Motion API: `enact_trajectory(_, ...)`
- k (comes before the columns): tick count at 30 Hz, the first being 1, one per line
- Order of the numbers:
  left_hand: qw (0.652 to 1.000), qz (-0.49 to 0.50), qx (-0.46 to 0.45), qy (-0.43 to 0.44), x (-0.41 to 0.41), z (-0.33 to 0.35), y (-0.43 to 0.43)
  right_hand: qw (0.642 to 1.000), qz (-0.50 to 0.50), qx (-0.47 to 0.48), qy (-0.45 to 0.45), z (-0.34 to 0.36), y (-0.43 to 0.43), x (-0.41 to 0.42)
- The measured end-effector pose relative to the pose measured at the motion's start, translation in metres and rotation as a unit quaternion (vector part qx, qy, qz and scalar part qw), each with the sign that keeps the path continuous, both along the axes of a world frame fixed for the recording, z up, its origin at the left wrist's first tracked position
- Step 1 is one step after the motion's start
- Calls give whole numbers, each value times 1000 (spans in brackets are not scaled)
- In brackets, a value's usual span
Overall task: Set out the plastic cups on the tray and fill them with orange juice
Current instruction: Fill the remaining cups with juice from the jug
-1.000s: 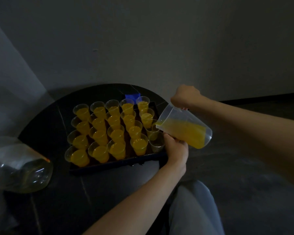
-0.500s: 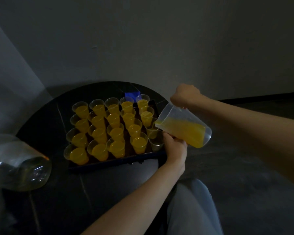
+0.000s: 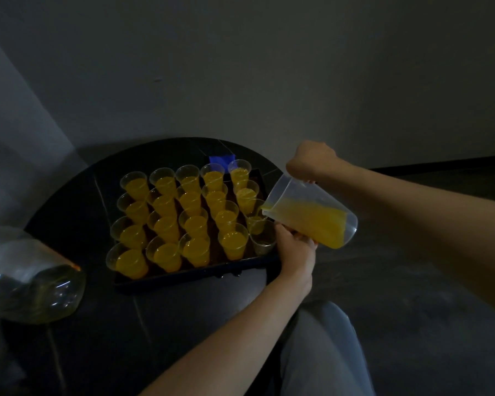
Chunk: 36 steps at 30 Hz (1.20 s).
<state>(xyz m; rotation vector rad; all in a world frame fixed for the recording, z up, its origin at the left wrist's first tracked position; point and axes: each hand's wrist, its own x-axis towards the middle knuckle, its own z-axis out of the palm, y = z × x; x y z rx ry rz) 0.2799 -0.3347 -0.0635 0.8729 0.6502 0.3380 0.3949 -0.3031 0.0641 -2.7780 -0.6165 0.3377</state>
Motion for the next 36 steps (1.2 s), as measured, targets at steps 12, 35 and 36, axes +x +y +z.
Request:
enact_trajectory(12,999,9,-36,-13,-2,2,3,1000,1,6,0,2,1,-4)
enact_trajectory(35,1000,0,-24,-11,-1,4,2,1000,-2,-8,1,9,-2,-3)
enact_trajectory(36,1000,1,-27,-10,0,4,2,1000,2,-8,0,10,-2,-3)
